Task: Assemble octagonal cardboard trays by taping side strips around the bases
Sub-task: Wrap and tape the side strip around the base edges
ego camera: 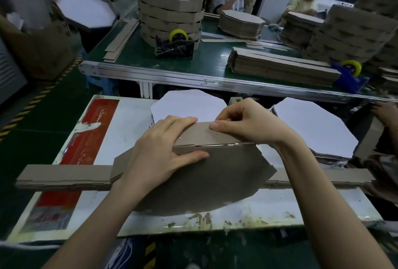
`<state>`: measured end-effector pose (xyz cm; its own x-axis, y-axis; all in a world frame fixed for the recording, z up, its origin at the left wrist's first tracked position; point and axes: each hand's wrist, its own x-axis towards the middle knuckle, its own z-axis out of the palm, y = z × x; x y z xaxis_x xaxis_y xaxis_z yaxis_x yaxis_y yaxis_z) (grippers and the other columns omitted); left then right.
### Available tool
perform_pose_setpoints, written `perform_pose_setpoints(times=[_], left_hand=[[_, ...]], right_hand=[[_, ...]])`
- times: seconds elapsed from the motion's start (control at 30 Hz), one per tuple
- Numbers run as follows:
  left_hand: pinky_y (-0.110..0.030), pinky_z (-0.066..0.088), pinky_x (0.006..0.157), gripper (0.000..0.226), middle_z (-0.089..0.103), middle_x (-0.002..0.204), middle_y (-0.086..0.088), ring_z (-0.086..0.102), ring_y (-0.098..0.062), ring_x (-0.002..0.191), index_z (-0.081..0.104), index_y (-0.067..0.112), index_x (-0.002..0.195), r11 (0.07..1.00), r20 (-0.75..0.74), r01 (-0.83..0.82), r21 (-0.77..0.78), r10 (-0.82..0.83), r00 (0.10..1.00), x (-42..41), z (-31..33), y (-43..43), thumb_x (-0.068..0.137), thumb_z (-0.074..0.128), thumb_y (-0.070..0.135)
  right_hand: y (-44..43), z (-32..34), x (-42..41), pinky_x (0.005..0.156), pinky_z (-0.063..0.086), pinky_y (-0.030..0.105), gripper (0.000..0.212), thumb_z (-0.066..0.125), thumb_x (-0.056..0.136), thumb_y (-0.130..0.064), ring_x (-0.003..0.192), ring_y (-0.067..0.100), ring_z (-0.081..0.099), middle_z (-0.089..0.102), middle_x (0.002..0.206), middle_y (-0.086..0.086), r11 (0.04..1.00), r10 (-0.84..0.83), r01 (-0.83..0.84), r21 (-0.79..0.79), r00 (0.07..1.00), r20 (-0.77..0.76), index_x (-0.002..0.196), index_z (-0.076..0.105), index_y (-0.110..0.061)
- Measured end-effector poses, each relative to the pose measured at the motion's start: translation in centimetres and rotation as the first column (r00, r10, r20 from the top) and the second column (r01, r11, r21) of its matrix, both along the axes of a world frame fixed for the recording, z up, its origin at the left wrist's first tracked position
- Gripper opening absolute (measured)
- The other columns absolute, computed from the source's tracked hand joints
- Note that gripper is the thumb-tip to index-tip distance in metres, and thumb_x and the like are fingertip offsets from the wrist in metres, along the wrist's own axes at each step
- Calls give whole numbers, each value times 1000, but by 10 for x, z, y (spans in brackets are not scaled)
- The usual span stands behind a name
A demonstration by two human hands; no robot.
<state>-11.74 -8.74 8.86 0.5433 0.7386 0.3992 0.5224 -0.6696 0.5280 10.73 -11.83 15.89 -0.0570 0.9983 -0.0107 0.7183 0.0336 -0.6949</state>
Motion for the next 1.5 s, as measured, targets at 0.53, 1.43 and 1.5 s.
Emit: perform_pose_setpoints(times=[0.53, 1.43, 1.5], left_hand=[[-33, 41, 92, 45, 56, 132, 15, 46, -12, 119, 54, 54, 123, 998, -7, 58, 35, -58, 998, 8, 9, -5, 83, 40, 68], [-36, 42, 97, 39, 46, 120, 40, 40, 6, 117, 58, 67, 105, 993, -70, 39, -109, -47, 996, 84, 39, 18, 73, 38, 76], [-36, 42, 97, 38, 45, 120, 41, 40, 7, 118, 57, 68, 104, 993, -78, 30, -117, -39, 996, 86, 40, 19, 72, 38, 76]], right_hand=[[-11, -9, 4, 80, 46, 8, 26, 52, 102, -17, 91, -4, 64, 73, 105, -8, 1000, 15, -15, 3, 999, 30, 117, 73, -13], [127, -194, 228, 73, 60, 49, 20, 60, 92, -2, 86, 36, 66, 55, 82, 15, 599, -690, 676, -429, 708, 151, 79, 45, -4], [135, -202, 233, 86, 57, 51, 22, 58, 93, -3, 96, 37, 66, 55, 81, 15, 613, -675, 691, -383, 710, 199, 76, 44, -5]])
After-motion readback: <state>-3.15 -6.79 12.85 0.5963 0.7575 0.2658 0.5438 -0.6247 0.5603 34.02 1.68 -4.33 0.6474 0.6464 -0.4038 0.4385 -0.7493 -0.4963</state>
